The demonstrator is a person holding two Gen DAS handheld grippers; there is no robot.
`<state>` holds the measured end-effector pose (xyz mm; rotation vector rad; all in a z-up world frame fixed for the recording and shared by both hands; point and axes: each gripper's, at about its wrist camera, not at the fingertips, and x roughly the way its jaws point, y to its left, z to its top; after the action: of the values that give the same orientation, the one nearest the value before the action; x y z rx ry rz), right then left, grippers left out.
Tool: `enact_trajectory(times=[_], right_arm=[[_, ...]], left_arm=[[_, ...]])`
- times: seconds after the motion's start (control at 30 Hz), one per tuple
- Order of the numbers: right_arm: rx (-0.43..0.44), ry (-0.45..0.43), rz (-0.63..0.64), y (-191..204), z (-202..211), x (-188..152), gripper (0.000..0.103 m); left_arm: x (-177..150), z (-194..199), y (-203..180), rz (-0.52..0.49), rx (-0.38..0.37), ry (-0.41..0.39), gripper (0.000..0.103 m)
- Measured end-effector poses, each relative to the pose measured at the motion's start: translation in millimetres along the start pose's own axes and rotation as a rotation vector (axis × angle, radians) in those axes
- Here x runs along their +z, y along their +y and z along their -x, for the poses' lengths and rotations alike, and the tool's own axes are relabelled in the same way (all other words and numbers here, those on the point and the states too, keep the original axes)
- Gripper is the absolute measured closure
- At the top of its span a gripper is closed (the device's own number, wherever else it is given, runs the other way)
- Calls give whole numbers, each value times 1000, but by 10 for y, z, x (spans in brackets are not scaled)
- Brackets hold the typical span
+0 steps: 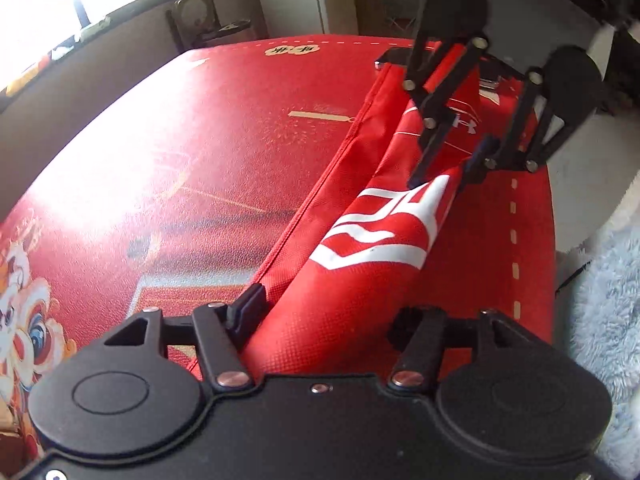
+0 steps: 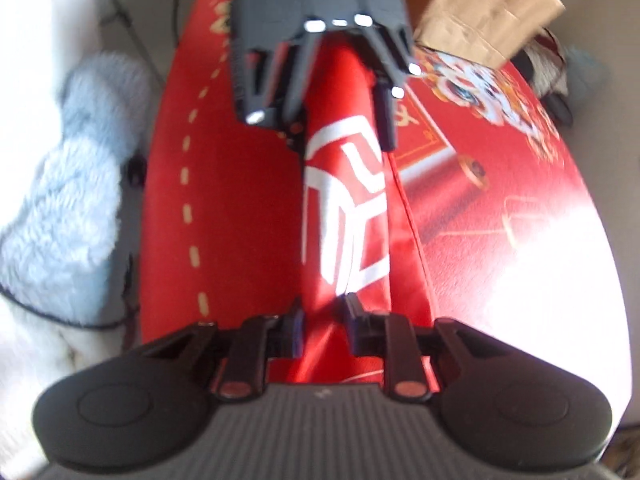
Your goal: Fold shopping bag
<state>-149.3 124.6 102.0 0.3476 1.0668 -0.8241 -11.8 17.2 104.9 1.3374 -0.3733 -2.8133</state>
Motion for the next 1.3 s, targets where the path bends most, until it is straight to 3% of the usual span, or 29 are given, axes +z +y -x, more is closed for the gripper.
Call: enact_trajectory(times=[0.07, 0.23, 0.37, 0.43, 0.5, 0.6, 0.67, 0.7, 0.8, 0.87, 0.9, 1.03, 1.17, 1.2, 1.23, 1.3], right_arm=[[46, -22, -62, -112, 22, -34, 82], [247, -65, -287, -541, 25, -140, 79], [376, -83, -396, -795, -23, -213, 79], [436, -85, -460, -892, -46, -267, 79], [477, -85, -497, -984, -108, -284, 77], [545, -93, -565, -1097, -174, -345, 78], [578, -110, -610, -1149, -207, -400, 78], [587, -127, -636, -1162, -217, -441, 78], [595, -185, -649, -1166, -228, -525, 75], [565, -218, -597, -1115, -154, -557, 70], [531, -236, -554, -1063, -72, -578, 62], [302, -245, -293, -691, 308, -666, 39], [17, -199, 1, -206, 487, -731, 38], [-45, -197, 60, -97, 524, -734, 44], [-79, -185, 96, -28, 537, -729, 52], [-139, -157, 165, 94, 504, -718, 53]], left_arm=[[3, 108, -100, -38, 8, -30, 44], [139, 376, -184, -46, -100, -149, 42], [227, 117, -220, -52, -134, -78, 44], [202, -7, -181, -6, -149, -35, 44], [147, -53, -70, 118, -201, -5, 44], [-44, -59, 241, 417, -318, 6, 46], [-237, -152, 476, 610, -369, -10, 57], [-335, -185, 561, 685, -402, -24, 57], [-434, -220, 621, 744, -433, -53, 61], [-372, -228, 576, 713, -406, -50, 62], [-347, -234, 564, 705, -400, -46, 62], [-294, -349, 649, 708, -402, -36, 62], [-274, -403, 709, 707, -407, -31, 62], [-280, -401, 722, 712, -413, -29, 62], [-286, -404, 733, 716, -419, -29, 62], [-307, -403, 754, 723, -431, -31, 62]])
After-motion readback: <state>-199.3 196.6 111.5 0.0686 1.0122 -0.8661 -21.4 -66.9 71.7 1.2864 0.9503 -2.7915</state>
